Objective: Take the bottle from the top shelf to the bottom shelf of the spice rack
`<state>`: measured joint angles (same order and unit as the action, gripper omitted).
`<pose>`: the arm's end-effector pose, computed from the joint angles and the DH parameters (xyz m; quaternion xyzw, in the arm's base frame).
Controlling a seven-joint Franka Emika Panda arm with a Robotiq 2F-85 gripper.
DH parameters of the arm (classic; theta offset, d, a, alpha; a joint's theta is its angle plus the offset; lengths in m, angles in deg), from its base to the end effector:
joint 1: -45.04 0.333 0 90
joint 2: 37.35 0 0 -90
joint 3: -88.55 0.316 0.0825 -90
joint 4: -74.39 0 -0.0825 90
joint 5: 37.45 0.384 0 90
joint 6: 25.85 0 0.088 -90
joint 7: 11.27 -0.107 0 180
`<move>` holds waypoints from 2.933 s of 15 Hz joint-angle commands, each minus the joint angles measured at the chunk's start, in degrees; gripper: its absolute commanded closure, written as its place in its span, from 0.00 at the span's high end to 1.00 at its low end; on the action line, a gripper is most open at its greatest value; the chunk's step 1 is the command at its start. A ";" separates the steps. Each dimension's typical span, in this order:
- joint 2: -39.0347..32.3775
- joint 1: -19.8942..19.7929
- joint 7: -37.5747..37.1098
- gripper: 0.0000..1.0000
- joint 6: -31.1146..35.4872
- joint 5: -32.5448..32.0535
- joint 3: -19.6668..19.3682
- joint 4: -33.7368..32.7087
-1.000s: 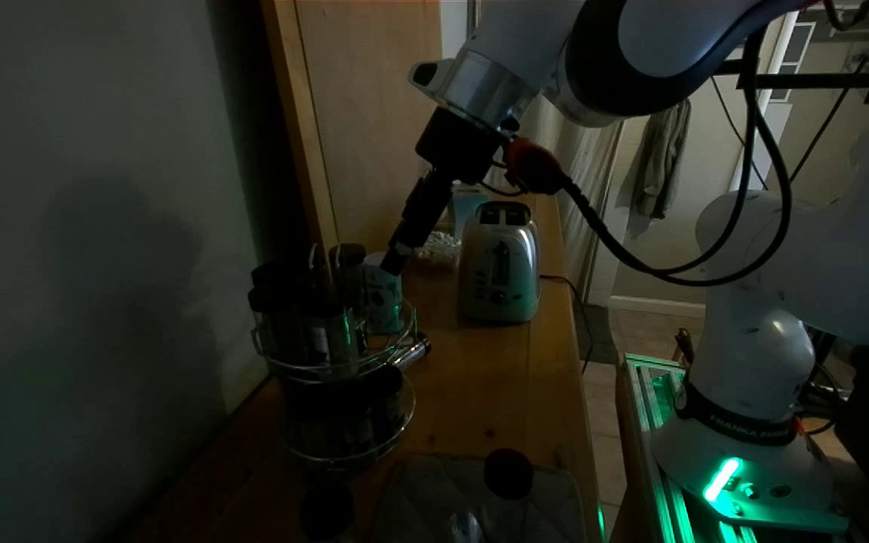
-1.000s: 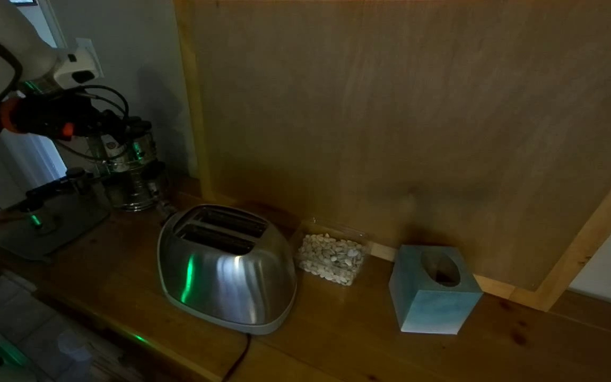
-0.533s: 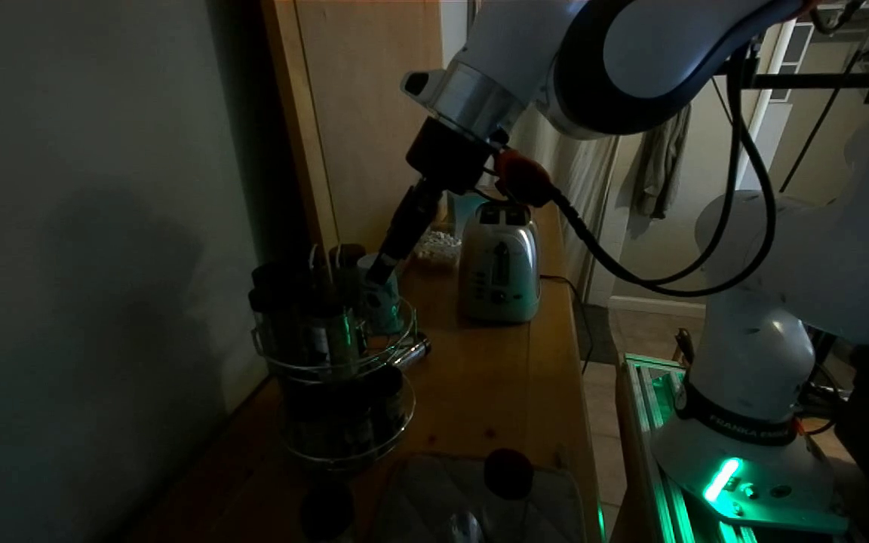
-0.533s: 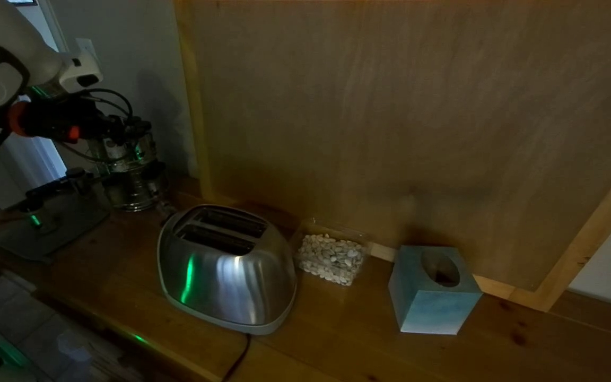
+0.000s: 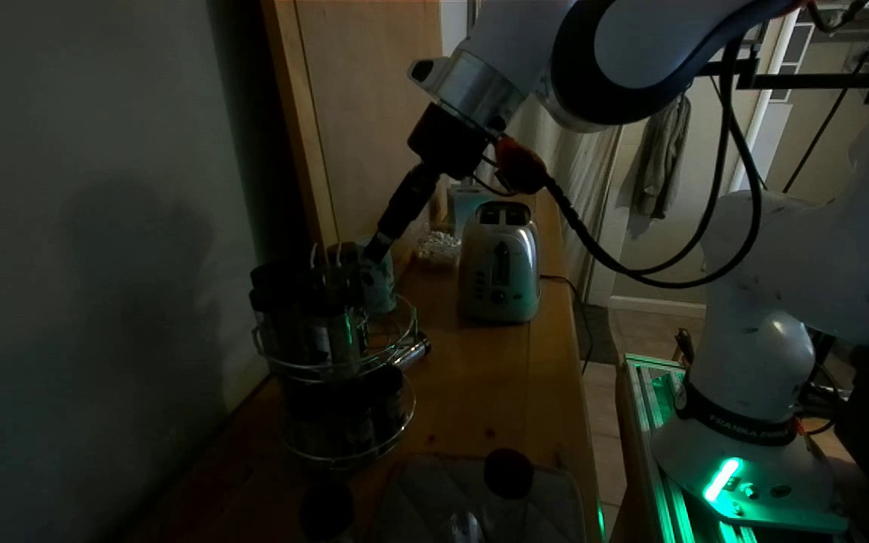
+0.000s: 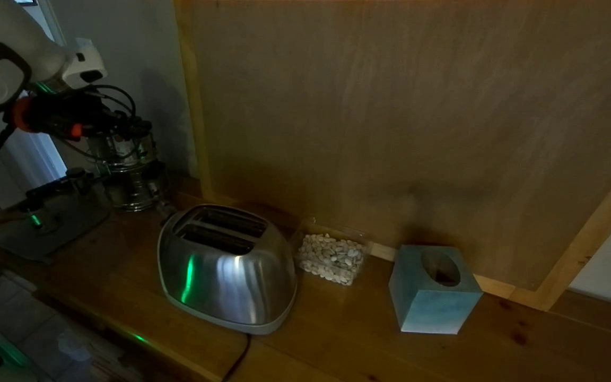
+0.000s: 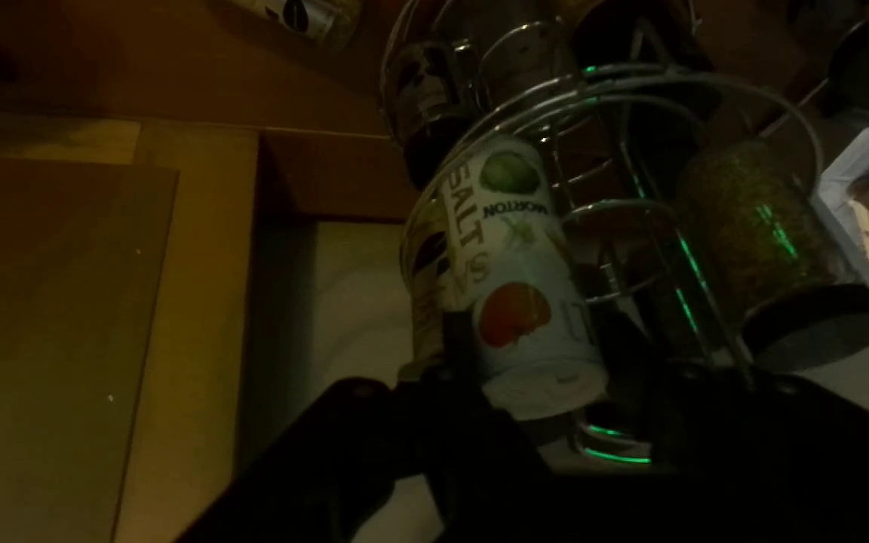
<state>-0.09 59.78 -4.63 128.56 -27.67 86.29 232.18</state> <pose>0.3719 0.0763 0.4699 -0.9498 -0.0966 -0.2851 0.0848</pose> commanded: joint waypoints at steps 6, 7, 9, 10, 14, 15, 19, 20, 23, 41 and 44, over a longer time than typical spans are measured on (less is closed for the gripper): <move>5.81 -7.36 -10.99 0.21 -3.73 2.66 -0.59 -0.22; 6.24 -7.12 -11.64 0.21 -4.18 3.61 -1.08 -0.23; 6.53 -6.95 -12.96 0.21 -5.78 5.66 -1.88 -0.23; 6.10 -7.29 -13.66 0.21 -7.22 6.29 -2.02 -0.24; 3.46 -10.75 -17.23 0.21 -12.78 6.75 -1.38 -0.16; 4.76 -9.26 -14.65 0.21 -11.36 6.94 -1.56 -0.12; 4.48 -9.80 -14.56 0.46 -11.62 6.80 -1.22 -0.05; 4.49 -9.79 -14.57 0.46 -11.61 6.79 -1.17 -0.05; 1.54 -13.53 -18.75 0.21 -11.63 5.70 -0.40 -0.05; -10.58 -15.35 -21.14 0.21 -25.23 34.52 -5.49 -1.72; -12.31 -16.42 -21.98 0.21 -24.15 37.59 -4.28 -1.57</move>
<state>-9.92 44.54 -25.72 103.82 6.06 80.64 231.58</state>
